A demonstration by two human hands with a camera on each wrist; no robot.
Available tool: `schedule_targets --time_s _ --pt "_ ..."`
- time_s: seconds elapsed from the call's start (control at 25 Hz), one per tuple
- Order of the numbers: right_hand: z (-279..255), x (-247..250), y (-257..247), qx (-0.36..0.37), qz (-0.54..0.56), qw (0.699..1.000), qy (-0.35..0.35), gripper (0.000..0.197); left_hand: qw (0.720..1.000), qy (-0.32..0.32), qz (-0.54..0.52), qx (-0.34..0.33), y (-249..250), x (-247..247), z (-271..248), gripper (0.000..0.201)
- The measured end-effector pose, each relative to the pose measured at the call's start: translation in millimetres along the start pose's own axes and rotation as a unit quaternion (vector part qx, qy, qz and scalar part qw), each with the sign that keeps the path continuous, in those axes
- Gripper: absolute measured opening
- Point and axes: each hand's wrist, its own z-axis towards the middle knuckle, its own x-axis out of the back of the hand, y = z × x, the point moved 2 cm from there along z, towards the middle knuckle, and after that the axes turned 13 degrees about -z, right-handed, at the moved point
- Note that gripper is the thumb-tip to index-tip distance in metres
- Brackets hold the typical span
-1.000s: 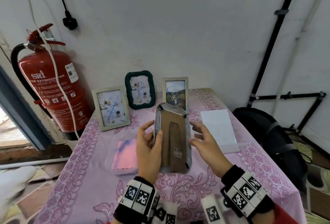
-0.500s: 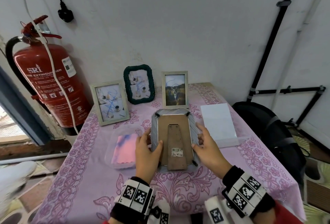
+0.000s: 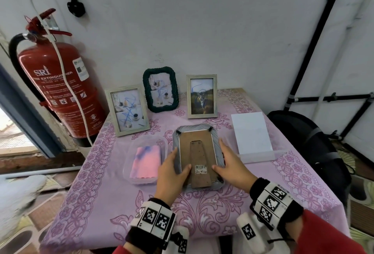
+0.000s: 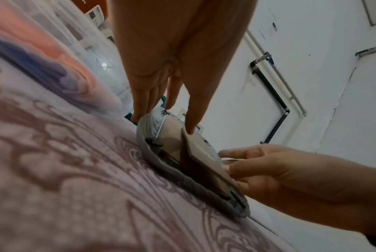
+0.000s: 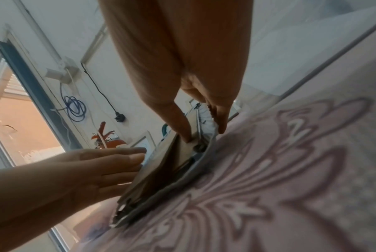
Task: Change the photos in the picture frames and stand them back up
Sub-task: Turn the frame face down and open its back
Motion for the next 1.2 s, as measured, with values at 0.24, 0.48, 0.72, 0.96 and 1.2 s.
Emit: schedule_targets --time_s 0.24,0.48,0.72,0.96,1.2 --pt "5 3 7 0.022 0.001 0.999 -0.036 0.074 0.99 -0.109 0.088 0.03 -2 -4 -1 0.071" --pt "3 4 11 0.05 -0.077 0.994 -0.057 0.052 0.993 -0.088 0.071 -0.02 7 -2 -6 0.058" --pt "-4 3 15 0.062 -0.065 0.995 -0.049 0.049 0.98 0.012 0.188 -0.064 14 33 7 0.05" --pt "-11 -3 16 0.072 -0.04 0.996 -0.023 0.045 0.99 -0.018 0.138 0.01 -2 56 7 0.04" --pt "-12 -3 20 0.066 -0.035 0.997 -0.019 0.044 0.99 0.007 0.135 0.05 -11 89 15 0.039"
